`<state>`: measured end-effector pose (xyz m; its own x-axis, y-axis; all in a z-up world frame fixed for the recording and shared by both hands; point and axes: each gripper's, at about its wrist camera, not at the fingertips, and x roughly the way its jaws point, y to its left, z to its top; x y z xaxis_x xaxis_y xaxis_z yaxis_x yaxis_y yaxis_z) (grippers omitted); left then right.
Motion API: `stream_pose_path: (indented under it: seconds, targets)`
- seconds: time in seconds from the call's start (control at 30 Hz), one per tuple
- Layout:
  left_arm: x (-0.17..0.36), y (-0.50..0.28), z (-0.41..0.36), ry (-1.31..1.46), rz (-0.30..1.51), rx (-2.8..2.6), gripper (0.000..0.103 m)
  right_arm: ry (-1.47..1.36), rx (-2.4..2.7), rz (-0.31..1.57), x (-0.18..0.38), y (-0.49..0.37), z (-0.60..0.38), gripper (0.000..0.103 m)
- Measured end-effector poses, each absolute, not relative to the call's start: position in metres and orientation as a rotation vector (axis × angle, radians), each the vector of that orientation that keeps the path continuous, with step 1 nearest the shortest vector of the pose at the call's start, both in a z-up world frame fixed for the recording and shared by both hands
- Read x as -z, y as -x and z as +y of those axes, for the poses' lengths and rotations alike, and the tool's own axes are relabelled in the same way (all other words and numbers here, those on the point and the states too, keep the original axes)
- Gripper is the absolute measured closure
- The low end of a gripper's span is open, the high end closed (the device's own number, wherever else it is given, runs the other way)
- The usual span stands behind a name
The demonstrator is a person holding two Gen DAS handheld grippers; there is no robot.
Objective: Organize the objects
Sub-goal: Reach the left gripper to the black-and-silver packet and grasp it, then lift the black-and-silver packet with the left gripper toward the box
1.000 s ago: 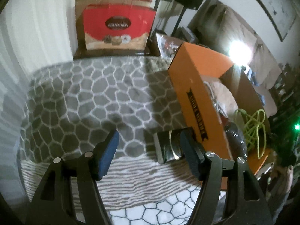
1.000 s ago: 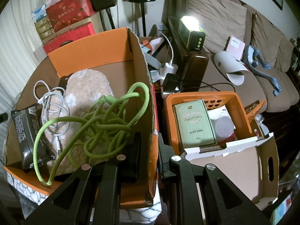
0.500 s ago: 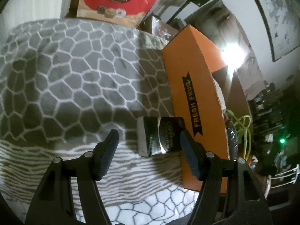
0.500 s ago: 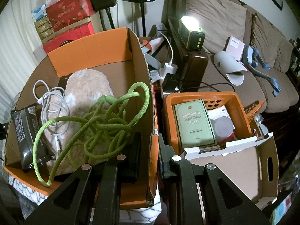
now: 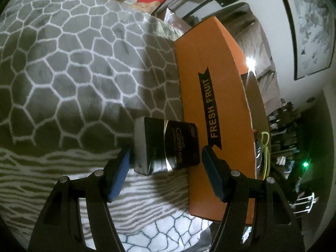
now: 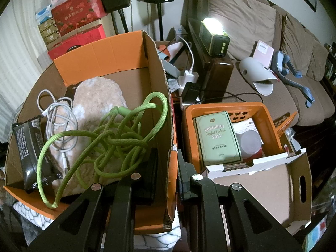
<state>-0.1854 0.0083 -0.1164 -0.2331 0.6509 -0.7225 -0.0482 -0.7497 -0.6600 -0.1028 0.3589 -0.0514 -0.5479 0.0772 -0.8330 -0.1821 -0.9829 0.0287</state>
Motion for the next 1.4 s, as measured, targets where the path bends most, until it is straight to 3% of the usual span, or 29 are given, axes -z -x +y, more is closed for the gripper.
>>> stream_pose_path:
  seconds: [0.57,0.73,0.87,0.97,1.4]
  targets:
    - [0.104,0.181,-0.021,1.373,-0.972,-1.918,0.038,1.41,-2.634,0.165,0.051,0.102,0.359,0.087]
    - [0.092,0.182,-0.019,1.313,-0.963,-1.889,0.054,1.41,-2.633,0.164,0.051,0.102,0.359,0.087]
    - [0.095,0.187,0.003,1.425,-0.835,-1.956,0.057,1.412,-2.633,0.164,0.051,0.102,0.359,0.087]
    - [0.099,0.187,0.01,1.462,-0.802,-1.987,0.075,1.41,-2.634,0.167,0.051,0.102,0.359,0.087]
    - [0.077,0.181,-0.009,1.408,-0.865,-2.066,0.078,1.41,-2.633,0.164,0.052,0.102,0.358,0.087]
